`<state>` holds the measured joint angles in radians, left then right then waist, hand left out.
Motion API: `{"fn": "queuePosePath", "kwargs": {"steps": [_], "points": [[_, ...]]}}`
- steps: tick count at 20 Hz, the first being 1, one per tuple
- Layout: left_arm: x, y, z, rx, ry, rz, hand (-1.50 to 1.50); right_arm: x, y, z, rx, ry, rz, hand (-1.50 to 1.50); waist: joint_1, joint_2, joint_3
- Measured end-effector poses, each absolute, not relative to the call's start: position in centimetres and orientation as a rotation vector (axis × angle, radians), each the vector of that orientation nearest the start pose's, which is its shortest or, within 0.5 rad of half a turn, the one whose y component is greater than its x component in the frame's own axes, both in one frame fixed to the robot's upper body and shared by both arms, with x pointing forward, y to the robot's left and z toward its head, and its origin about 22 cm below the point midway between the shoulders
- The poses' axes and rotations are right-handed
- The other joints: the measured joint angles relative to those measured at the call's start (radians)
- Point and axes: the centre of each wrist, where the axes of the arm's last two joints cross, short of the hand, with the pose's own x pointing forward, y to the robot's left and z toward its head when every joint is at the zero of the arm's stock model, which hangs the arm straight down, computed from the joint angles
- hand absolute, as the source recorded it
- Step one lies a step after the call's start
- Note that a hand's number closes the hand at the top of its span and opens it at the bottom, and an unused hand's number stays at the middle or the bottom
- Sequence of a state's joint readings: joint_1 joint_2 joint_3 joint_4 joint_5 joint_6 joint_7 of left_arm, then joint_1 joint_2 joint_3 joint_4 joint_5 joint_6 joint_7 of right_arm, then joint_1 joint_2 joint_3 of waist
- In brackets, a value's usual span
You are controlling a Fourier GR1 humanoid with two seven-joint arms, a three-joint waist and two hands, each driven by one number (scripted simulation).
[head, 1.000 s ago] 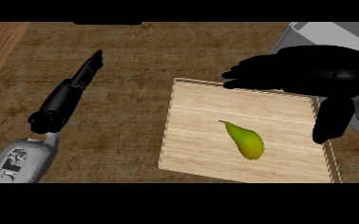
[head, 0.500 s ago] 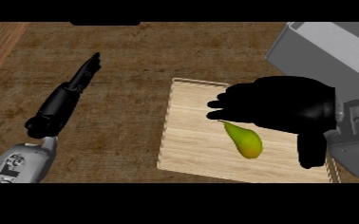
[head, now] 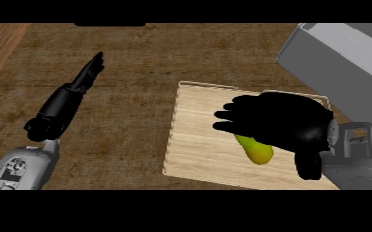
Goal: Pick the pear from the tray and place it in the cardboard box
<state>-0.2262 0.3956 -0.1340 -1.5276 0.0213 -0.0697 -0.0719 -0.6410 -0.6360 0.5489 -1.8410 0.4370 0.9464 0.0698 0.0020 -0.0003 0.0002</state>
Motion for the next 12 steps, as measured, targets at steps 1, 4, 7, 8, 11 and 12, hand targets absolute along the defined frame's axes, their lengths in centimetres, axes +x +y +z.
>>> {"fn": "queuePosePath", "kwargs": {"steps": [1, 4, 7, 8, 11, 12], "points": [[29.0, 27.1, 6.5, 0.100, -1.745, -0.526, 0.00, 27.7, -16.4, 19.4, -0.221, -1.213, 2.196, -1.50, 0.001, 0.000, 0.000], [28.9, 27.1, 6.5, 0.096, -1.743, -0.530, 0.00, 27.4, -15.7, 18.2, -0.236, -1.215, 2.200, -1.50, 0.001, 0.000, 0.000], [29.5, 26.8, 6.6, 0.092, -1.746, -0.532, 0.00, 27.9, -15.8, 17.5, -0.257, -1.198, 2.213, -1.50, 0.002, 0.001, 0.000], [29.2, 26.4, 6.4, 0.092, -1.744, -0.534, 0.00, 27.9, -15.7, 17.0, -0.269, -1.186, 2.218, -1.50, 0.002, 0.001, 0.000], [29.5, 27.0, 6.6, 0.099, -1.750, -0.530, 0.00, 27.5, -15.6, 15.9, -0.297, -1.169, 2.226, -1.50, 0.001, 0.001, 0.000], [29.7, 27.0, 6.3, 0.095, -1.752, -0.528, 0.00, 27.8, -15.4, 15.4, -0.303, -1.165, 2.228, -1.50, 0.001, 0.001, 0.000]]}}
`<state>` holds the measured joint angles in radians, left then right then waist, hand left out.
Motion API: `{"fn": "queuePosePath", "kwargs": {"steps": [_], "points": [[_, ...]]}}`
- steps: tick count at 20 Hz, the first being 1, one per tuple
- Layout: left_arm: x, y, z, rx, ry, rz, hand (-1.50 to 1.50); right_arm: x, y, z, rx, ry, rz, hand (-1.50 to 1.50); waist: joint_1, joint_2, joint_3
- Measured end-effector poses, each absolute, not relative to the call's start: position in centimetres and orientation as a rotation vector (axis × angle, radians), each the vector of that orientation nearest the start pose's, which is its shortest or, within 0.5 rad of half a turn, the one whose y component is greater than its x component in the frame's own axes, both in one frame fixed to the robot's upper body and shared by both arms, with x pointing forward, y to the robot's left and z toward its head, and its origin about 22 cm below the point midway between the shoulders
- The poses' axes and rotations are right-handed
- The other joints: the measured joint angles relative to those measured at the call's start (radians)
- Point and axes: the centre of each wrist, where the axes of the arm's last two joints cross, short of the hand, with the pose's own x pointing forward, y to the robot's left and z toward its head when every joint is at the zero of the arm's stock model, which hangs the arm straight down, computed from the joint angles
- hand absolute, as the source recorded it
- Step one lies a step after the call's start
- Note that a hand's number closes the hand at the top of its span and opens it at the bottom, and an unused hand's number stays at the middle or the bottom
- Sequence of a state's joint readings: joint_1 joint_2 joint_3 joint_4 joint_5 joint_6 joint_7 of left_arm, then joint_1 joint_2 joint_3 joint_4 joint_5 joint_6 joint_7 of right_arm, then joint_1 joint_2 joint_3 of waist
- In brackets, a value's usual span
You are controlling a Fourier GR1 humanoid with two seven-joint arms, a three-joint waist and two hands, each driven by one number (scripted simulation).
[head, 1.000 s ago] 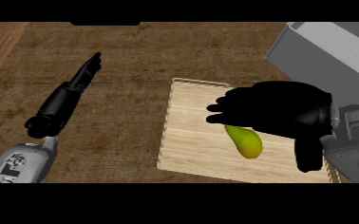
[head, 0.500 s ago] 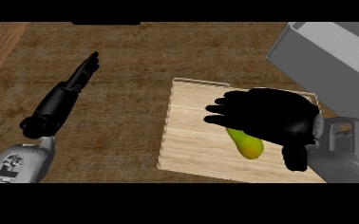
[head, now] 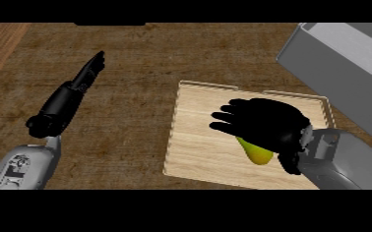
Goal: Pick the pear from the tray and place it in the cardboard box
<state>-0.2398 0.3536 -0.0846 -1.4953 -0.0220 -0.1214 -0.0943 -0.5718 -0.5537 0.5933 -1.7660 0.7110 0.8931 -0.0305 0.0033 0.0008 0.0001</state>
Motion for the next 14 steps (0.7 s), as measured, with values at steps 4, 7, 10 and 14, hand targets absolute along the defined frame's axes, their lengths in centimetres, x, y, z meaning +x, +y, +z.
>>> {"fn": "queuePosePath", "kwargs": {"steps": [4, 7, 10, 14], "points": [[29.2, 27.2, 6.3, 0.101, -1.752, -0.534, 0.00, 27.8, -15.9, 14.1, -0.312, -1.157, 2.229, -1.50, 0.000, 0.000, 0.000], [29.4, 27.3, 6.8, 0.097, -1.756, -0.532, 0.00, 28.5, -15.8, 13.9, -0.283, -1.157, 2.231, -1.50, 0.001, 0.000, 0.000], [28.7, 27.4, 6.3, 0.096, -1.754, -0.534, 0.00, 28.1, -16.0, 13.2, -0.273, -1.146, 2.236, -1.50, 0.000, -0.001, 0.000], [29.5, 27.3, 7.2, 0.090, -1.755, -0.534, 0.00, 28.6, -15.8, 11.8, -0.290, -1.131, 2.236, -1.50, 0.000, -0.001, 0.000]]}}
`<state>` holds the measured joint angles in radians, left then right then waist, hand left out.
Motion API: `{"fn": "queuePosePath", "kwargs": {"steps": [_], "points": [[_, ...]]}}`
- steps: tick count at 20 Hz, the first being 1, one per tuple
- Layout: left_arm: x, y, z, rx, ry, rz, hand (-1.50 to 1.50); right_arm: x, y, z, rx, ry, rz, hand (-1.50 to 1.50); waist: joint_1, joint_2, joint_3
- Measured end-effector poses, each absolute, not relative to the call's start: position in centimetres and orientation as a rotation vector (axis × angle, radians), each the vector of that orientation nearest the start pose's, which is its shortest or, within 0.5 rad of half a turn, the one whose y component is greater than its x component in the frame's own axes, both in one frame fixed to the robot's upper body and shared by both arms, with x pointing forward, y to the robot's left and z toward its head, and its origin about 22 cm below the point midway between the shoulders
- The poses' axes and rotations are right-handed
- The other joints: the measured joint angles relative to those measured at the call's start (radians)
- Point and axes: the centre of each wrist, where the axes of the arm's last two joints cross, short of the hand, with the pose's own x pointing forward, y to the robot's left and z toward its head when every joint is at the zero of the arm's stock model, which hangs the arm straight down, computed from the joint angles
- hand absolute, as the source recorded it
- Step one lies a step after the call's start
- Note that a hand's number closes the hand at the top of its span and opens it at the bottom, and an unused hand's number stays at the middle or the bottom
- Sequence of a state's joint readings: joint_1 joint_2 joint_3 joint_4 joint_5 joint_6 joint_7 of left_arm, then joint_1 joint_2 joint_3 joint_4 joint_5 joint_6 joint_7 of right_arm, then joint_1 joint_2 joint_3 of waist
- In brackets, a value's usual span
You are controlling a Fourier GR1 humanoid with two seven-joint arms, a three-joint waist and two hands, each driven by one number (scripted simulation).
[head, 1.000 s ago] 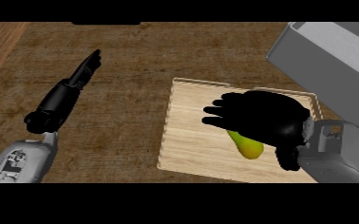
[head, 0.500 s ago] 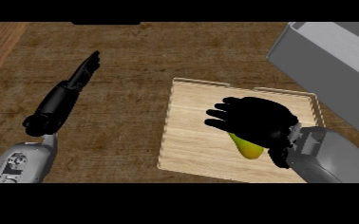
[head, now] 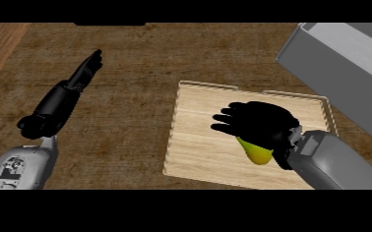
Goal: Pick the pear from the tray and place it in the cardboard box
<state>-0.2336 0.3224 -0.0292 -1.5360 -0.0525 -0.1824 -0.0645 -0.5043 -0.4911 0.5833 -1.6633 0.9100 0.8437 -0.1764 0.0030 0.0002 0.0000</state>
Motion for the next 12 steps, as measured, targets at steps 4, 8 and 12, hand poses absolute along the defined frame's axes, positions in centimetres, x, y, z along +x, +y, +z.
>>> {"fn": "queuePosePath", "kwargs": {"steps": [4, 8, 12], "points": [[29.0, 27.2, 6.7, 0.093, -1.748, -0.533, 0.00, 29.1, -16.1, 10.6, -0.334, -1.111, 2.235, -1.50, 0.001, 0.000, 0.000], [28.8, 27.0, 6.3, 0.092, -1.748, -0.533, 0.00, 29.1, -16.5, 9.1, -0.340, -1.097, 2.241, -1.50, 0.001, 0.000, 0.000], [29.2, 27.2, 6.7, 0.097, -1.753, -0.529, 0.00, 29.9, -16.7, 7.8, -0.312, -1.083, 2.242, 1.50, 0.000, 0.000, 0.000]]}}
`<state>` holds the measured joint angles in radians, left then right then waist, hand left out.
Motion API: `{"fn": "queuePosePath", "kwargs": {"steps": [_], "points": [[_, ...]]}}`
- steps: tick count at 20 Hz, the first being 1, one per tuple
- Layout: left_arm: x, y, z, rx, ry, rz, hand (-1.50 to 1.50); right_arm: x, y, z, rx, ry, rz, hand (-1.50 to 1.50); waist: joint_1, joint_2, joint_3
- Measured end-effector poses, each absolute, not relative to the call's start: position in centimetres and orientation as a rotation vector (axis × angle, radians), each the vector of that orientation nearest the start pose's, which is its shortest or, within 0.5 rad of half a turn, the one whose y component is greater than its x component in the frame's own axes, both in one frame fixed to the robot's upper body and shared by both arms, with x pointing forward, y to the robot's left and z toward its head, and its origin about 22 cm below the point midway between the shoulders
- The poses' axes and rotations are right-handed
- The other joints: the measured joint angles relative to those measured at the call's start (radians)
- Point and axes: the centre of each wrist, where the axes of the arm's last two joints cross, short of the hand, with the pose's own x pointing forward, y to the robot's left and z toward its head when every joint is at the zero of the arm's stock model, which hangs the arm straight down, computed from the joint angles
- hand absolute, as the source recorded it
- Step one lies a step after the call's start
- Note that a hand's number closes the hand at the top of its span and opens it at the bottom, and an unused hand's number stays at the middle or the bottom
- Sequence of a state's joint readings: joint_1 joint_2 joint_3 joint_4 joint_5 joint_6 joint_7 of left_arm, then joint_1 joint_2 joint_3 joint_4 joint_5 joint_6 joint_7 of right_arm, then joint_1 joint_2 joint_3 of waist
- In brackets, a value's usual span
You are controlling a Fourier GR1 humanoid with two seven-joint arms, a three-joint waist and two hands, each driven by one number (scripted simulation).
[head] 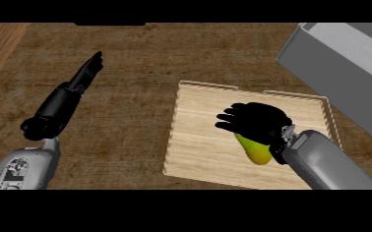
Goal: Pick the pear from the tray and place it in the cardboard box
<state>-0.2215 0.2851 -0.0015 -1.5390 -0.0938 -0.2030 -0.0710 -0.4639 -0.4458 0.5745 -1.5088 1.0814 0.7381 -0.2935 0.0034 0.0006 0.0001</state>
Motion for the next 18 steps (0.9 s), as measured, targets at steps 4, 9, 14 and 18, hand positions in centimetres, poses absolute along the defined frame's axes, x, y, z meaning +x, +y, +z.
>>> {"fn": "queuePosePath", "kwargs": {"steps": [4, 9, 14, 18], "points": [[29.4, 27.3, 6.4, 0.098, -1.751, -0.531, 0.00, 30.1, -17.3, 7.4, -0.291, -1.162, 2.270, 1.50, 0.000, -0.004, -0.002], [29.1, 26.6, 6.4, 0.095, -1.749, -0.535, 0.00, 30.2, -16.9, 7.0, -0.295, -1.298, 2.284, 1.50, 0.000, -0.007, -0.005], [29.4, 26.9, 6.9, 0.095, -1.758, -0.533, 0.00, 32.5, -17.2, 6.7, -0.379, -1.358, 2.067, 1.50, 0.008, -0.001, -0.005], [29.6, 26.4, 7.0, 0.087, -1.762, -0.546, 0.00, 35.8, -19.1, 7.2, -0.527, -1.353, 1.742, 1.50, 0.020, 0.010, -0.001]]}}
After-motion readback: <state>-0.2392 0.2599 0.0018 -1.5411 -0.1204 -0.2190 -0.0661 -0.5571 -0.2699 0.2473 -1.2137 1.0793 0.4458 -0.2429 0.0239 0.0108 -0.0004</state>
